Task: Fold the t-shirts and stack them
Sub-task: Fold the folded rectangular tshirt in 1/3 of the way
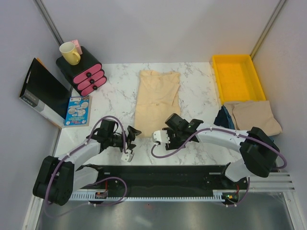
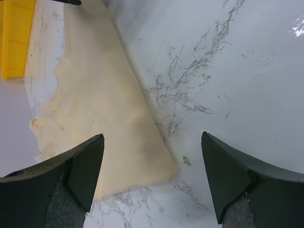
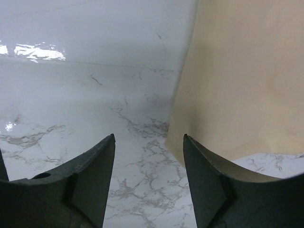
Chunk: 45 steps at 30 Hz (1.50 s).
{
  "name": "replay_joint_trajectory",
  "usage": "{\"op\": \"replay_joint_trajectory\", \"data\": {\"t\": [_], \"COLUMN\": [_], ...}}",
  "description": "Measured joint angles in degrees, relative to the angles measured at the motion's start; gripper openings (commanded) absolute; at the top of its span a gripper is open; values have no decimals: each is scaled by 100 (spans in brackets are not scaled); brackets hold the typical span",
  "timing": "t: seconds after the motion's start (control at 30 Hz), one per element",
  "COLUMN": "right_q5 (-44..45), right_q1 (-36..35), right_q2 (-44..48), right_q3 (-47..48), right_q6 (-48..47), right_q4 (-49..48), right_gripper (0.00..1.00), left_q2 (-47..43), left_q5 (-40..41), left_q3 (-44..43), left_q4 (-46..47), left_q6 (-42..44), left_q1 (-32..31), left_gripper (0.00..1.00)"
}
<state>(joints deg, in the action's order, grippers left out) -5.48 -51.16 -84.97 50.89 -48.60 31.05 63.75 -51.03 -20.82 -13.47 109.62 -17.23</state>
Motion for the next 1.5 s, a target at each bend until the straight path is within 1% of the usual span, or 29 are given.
{"op": "replay_joint_trajectory", "data": {"t": [0.37,0.67,0.87,0.97,1.0,1.03,1.17,1.2,1.27,1.37,1.5], "right_q5": [232,297,326,372,398,400,420,422,428,428,426], "right_q1": [0,52,221,299,323,345,428,455,494,535,549], "right_q2": [-247,-442,-516,-595,-636,-654,-789,-824,-872,-898,-905], "right_q3": [-179,-260,-247,-197,-166,-155,-55,-35,0,7,11], "right_q6": [22,-48,-92,-111,-122,-127,-203,-223,-264,-306,-372], "right_q4": [-468,-743,-1019,-1150,-1211,-1237,-1362,-1401,-1467,-1510,-1512], "right_gripper": [65,65,65,65,65,65,65,64,61,60,63], "left_q2": [560,1213,1351,1357,1357,1360,1434,1467,1532,1606,1615], "left_q5": [118,181,302,343,358,389,483,514,590,680,732], "left_q3": [-33,-358,-474,-474,-474,-476,-533,-570,-647,-715,-758], "left_q4": [407,916,1005,1021,1019,1014,907,879,804,713,647], "left_q6": [33,35,33,33,33,33,31,31,31,28,28], "left_q1": [0,-15,-26,-31,-42,-52,-72,-87,-94,-116,-133], "left_gripper": [88,88,86,82,77,75,68,64,61,60,62]}}
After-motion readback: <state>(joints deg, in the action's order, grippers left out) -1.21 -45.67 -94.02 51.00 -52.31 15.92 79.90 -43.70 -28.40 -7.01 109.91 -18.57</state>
